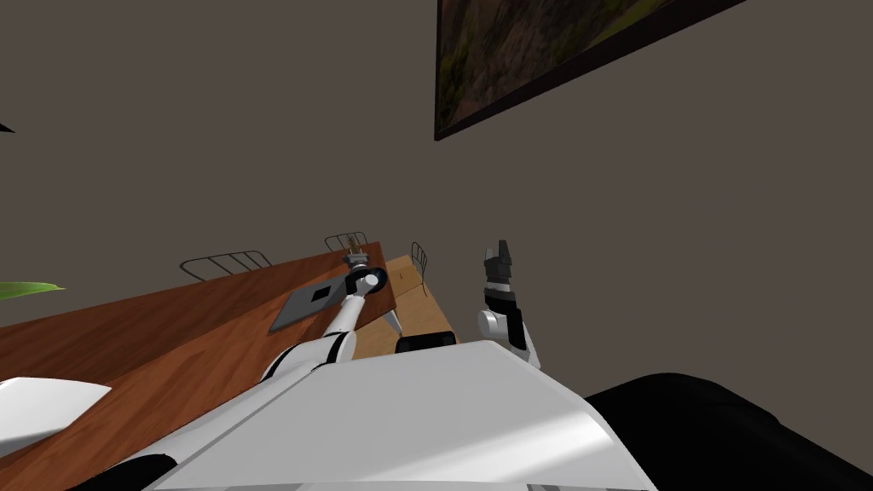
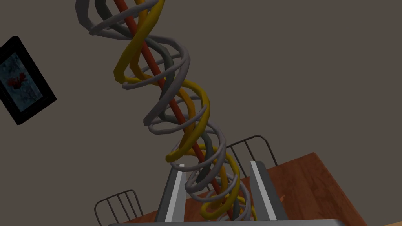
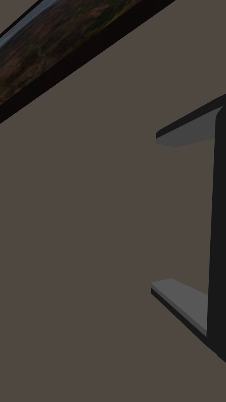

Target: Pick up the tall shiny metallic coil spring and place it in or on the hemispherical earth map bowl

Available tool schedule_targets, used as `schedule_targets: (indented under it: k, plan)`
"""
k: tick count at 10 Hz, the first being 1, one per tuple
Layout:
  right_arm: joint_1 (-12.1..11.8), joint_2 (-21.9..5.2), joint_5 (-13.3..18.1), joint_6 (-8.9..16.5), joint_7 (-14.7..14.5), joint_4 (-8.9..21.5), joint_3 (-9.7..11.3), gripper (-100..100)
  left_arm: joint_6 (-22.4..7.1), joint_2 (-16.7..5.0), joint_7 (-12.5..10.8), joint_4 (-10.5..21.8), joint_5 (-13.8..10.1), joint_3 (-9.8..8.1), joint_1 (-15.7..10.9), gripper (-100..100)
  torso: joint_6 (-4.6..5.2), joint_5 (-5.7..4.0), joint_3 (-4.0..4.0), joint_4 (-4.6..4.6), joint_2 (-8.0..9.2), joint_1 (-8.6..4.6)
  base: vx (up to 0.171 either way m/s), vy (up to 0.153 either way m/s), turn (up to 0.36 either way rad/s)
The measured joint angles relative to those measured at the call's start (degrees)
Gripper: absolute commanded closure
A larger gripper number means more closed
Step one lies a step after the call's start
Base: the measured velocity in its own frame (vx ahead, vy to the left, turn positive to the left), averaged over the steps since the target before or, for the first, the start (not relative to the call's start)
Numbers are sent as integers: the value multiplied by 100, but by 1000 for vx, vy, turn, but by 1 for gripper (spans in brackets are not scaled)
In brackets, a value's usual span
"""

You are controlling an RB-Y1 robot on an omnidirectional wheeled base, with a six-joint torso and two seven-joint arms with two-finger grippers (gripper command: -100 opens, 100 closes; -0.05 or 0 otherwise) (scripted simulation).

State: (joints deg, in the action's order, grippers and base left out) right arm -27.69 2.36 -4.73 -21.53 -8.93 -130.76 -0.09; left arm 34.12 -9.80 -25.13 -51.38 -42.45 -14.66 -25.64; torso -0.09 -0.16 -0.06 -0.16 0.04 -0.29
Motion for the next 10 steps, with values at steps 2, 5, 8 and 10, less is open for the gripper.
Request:
schedule_targets:
  k: [2,5,8,10]
  plan:
    - [0,0,0,0,0,0,0,0,7,-27,239,371,-16,-86,-272,100,1,-2,-3,-2,-3,-2,24,-19,19]
    - [-3,0,0,1,0,2,3,0,-115,-2,735,692,-56,-271,-539,100,4,-2,-4,-4,-4,-5,11,-13,4]
    - [-8,-1,1,5,2,8,11,0,-181,-8,1115,1023,-76,-386,-729,100,6,-2,-6,-2,-10,-17,1,-5,-3]
    - [-8,-2,1,6,3,10,14,0,-273,10,1371,1115,-100,-484,-798,100,11,-2,-5,-1,-9,-23,-6,-8,-10]
